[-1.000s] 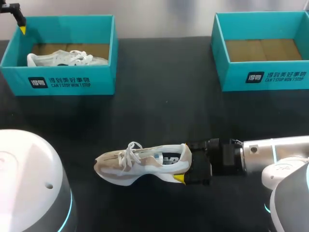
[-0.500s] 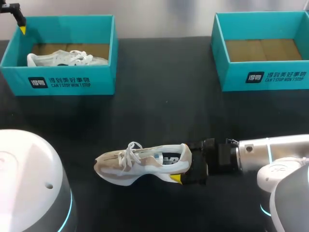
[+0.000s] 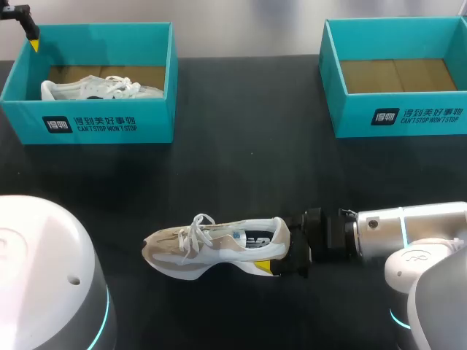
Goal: Take the shoe out of the shoebox, open the shoe tongue, remove and reinsert the insole, then place the shoe into the shoebox
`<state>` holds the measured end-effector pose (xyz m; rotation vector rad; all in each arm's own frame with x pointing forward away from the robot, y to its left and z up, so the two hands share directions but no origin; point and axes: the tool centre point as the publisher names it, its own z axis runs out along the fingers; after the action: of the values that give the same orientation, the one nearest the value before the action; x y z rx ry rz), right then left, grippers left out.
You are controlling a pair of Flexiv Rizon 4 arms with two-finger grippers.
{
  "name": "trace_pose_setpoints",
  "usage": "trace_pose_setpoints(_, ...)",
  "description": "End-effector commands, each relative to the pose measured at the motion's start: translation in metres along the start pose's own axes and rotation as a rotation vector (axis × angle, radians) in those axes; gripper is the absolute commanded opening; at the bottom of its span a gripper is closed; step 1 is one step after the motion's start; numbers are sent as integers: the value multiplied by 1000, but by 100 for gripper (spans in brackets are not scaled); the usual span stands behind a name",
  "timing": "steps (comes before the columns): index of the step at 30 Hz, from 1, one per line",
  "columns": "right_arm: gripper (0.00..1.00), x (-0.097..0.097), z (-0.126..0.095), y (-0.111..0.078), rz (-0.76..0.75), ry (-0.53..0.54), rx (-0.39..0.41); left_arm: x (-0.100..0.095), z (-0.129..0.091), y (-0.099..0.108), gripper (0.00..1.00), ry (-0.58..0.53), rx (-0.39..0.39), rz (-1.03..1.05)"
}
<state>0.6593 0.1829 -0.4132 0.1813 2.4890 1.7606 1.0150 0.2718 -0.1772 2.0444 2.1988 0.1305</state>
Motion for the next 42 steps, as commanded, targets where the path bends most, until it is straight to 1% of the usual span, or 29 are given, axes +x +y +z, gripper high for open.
trace_pose_setpoints(1,0,-1,3,0,3,1,9,0,-1,-1,100,1,-2,0)
trace_pose_setpoints(25,0,0,3,-1,4,5,6,0,-1,-1,100,1,-2,0)
trace_pose_setpoints(26,0,0,3,-1,4,5,6,-2,-2,-5,100,-13,3,-1)
trace_pose_setpoints(29,0,0,3,-1,4,5,6,-7,-8,-25,100,3,1,-89)
trace_pose_setpoints(30,0,0,3,-1,4,5,6,-10,-11,-32,100,18,8,-145)
trace_pose_setpoints(31,0,0,3,-1,4,5,6,-13,-13,-40,100,24,29,-182)
trace_pose_setpoints(32,0,0,3,-1,4,5,6,-16,-15,-47,100,41,48,-261)
trace_pose_setpoints(33,0,0,3,-1,4,5,6,-19,-16,-52,100,55,85,-326)
trace_pose_setpoints(34,0,0,3,-1,4,5,6,-22,-18,-59,100,57,92,-380)
trace_pose_setpoints(35,0,0,3,-1,4,5,6,-25,-20,-64,100,72,81,-438)
trace_pose_setpoints(36,0,0,3,-1,4,5,6,-27,-22,-69,100,62,106,-479)
trace_pose_setpoints(37,0,0,3,-1,4,5,6,-30,-25,-74,100,54,109,-511)
trace_pose_setpoints(38,0,0,3,-1,4,5,6,-32,-27,-79,100,52,95,-548)
trace_pose_setpoints(42,0,0,3,-1,4,5,6,-32,-27,-79,100,52,95,-548)
